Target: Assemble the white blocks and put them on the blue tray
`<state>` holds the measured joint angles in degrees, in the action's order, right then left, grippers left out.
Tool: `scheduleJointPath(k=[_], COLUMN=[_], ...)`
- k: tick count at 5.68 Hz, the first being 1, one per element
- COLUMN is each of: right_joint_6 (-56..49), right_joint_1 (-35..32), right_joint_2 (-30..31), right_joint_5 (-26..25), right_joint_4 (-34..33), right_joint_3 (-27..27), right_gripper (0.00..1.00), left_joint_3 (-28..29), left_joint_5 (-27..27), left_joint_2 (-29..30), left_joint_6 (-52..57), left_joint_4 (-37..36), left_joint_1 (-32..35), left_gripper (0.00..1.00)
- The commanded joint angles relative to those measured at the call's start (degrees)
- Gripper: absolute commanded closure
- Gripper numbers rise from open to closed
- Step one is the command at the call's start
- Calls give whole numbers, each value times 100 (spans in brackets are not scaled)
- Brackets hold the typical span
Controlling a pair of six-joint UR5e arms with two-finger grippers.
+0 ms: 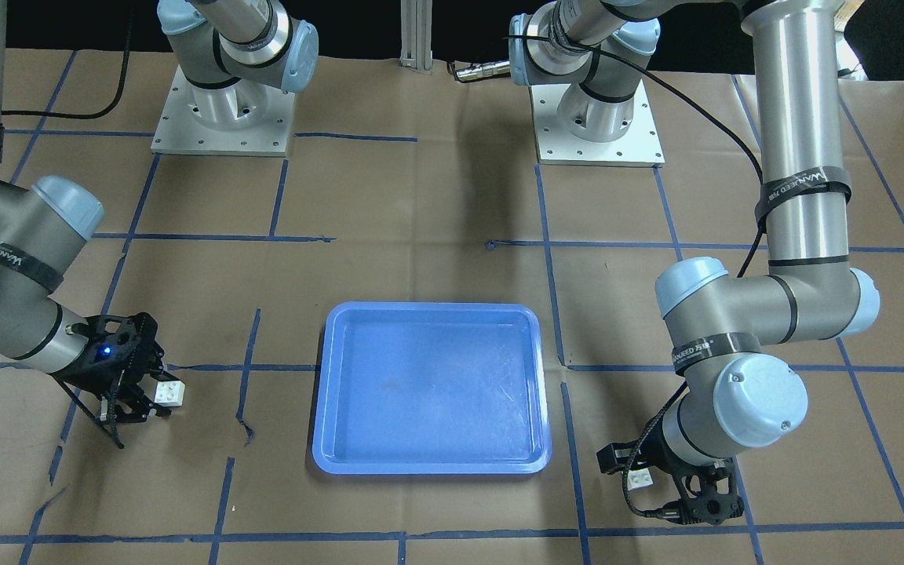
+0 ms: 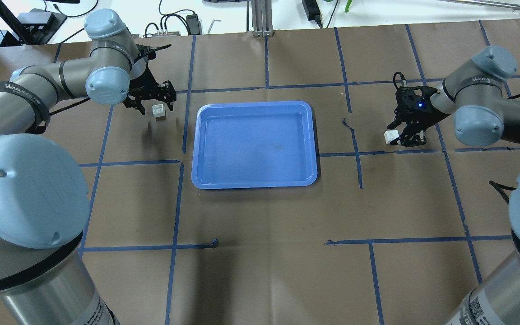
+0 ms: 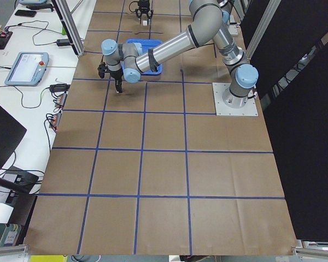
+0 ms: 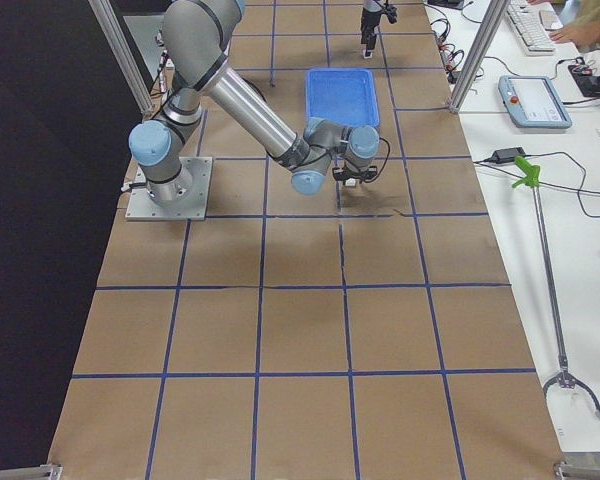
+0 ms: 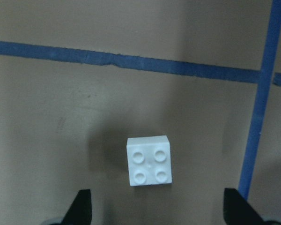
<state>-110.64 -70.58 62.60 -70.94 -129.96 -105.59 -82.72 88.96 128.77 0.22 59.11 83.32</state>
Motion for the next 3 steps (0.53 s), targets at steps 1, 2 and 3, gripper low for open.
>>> scheduleJointPath(k=[1,2,3], right_joint_6=[24,59,329], right_joint_1=[0,0,-35], right_joint_2=[51,147,374], right_joint_5=[-33,-51,-69], right_joint_4=[6,58,181], right_joint_3=[109,214,328], right_gripper=[76,80,80], left_joint_3=[-33,-25,62], left_joint_5=[-10,-10,-10], left_joint_2=[131,166,166], left_joint_6=[-13,31,127], left_joint_4=[-188,-206,-207], left_joint_1=[0,-8,-9], left_gripper=[31,50,80])
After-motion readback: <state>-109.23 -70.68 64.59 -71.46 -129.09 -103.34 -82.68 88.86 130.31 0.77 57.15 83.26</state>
